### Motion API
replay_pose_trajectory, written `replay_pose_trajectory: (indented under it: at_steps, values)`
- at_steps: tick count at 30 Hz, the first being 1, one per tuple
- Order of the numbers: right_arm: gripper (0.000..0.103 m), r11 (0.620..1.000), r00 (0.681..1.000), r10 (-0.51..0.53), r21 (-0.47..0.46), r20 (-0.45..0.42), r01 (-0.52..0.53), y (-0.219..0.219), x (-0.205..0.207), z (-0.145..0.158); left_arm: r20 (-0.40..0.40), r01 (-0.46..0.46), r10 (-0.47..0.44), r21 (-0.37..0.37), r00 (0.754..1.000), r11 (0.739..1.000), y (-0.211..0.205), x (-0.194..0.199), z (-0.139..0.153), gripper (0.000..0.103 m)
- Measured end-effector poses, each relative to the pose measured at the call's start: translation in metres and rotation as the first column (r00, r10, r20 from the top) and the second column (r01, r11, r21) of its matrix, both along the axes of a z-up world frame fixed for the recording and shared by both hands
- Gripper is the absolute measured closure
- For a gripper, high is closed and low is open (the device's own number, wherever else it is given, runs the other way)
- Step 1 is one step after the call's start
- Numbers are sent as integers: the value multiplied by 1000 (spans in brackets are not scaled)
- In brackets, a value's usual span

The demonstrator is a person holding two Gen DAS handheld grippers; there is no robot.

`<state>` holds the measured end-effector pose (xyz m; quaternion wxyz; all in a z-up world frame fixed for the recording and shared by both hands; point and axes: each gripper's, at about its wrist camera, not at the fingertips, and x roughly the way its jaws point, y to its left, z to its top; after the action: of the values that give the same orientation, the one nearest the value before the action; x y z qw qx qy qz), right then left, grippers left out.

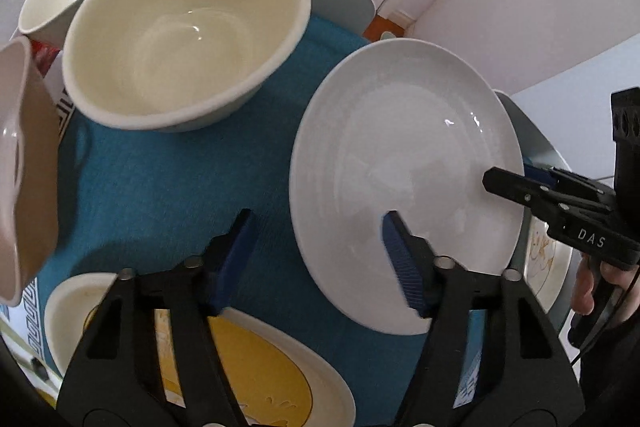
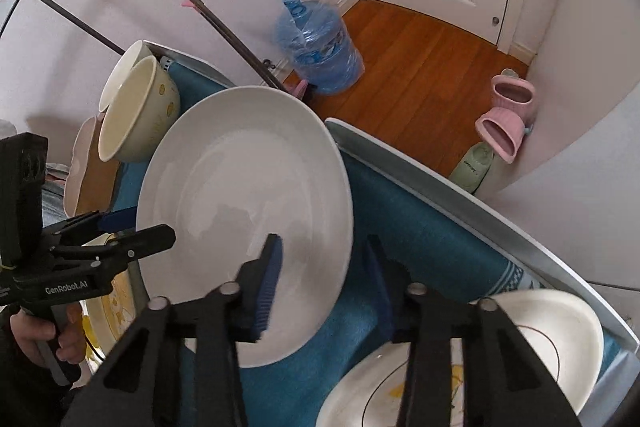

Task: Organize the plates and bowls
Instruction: 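Grasp the plain white plate rim with both grippers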

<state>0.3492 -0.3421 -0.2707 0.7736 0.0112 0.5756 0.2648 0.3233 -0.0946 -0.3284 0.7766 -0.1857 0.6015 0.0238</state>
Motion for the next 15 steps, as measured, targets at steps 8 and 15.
replay_pose_trajectory:
  at_steps: [8, 15]
  values:
    - [85, 1000, 1000, 0, -9, 21, 0, 2, 8, -3, 8, 20, -21, 30, 1000, 999, -7, 8, -3, 81]
    - [85, 1000, 999, -18, -10, 34, 18, 3, 8, -2, 25, 28, -29, 65, 999, 997, -17, 3, 5, 81]
